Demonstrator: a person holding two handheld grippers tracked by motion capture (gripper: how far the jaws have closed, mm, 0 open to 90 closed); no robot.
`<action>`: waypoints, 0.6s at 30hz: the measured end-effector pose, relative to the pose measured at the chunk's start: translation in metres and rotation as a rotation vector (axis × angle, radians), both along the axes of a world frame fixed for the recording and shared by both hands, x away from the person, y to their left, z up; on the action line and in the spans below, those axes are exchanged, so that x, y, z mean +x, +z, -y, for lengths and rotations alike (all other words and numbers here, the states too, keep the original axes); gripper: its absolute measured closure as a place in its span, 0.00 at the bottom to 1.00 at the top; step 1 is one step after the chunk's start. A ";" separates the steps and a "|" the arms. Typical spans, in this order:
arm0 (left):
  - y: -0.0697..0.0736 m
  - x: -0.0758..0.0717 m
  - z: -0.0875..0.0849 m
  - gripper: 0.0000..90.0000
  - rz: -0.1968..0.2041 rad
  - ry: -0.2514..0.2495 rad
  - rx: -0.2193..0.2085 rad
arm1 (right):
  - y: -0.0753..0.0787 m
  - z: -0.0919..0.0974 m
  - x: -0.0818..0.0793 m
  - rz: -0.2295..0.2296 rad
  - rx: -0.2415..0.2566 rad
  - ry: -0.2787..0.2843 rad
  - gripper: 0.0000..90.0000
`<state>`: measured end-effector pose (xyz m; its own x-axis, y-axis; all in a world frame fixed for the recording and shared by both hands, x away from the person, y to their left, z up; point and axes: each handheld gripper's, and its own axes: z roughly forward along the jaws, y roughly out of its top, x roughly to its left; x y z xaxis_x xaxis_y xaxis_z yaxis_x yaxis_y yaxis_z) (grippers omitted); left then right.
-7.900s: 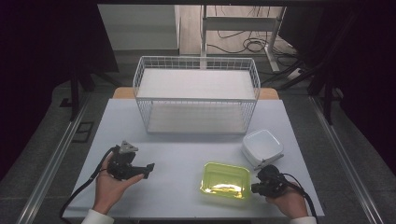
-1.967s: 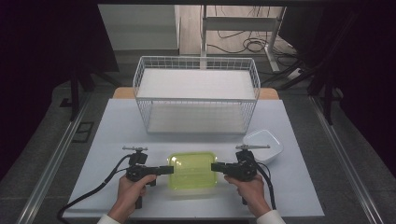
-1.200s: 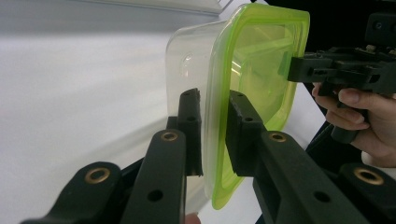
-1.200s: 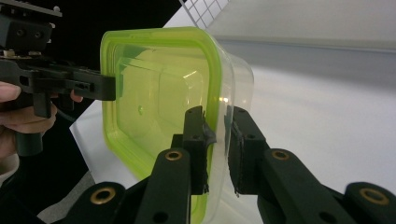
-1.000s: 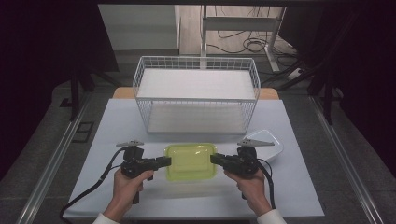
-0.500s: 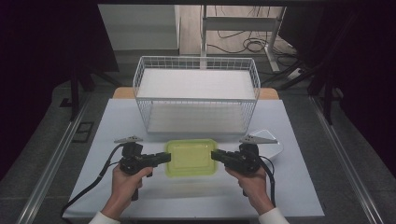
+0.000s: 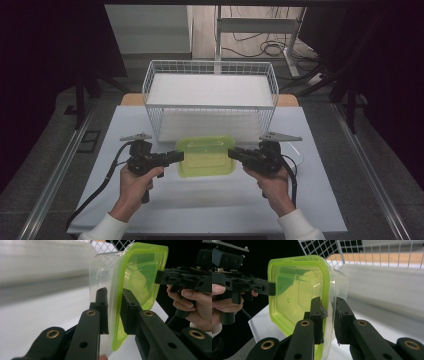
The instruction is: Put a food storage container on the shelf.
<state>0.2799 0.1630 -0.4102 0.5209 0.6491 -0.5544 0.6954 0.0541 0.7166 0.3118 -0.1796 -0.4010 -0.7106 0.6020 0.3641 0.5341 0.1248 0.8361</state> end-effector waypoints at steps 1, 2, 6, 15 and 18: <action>0.003 0.001 0.000 0.87 0.003 0.003 -0.006 | 0.006 0.000 0.002 0.011 0.003 0.000 0.87; 0.005 0.003 0.000 0.87 0.006 -0.001 -0.004 | 0.006 0.000 0.002 0.011 0.003 0.000 0.87; 0.013 0.012 -0.001 0.87 0.016 -0.002 -0.005 | 0.015 0.001 0.008 0.020 0.012 -0.002 0.87; 0.029 0.025 -0.002 0.87 0.041 -0.004 -0.005 | 0.028 0.000 0.021 0.041 0.025 -0.005 0.87; 0.037 0.030 -0.002 0.87 0.051 -0.001 -0.009 | 0.035 0.000 0.025 0.055 0.030 -0.009 0.87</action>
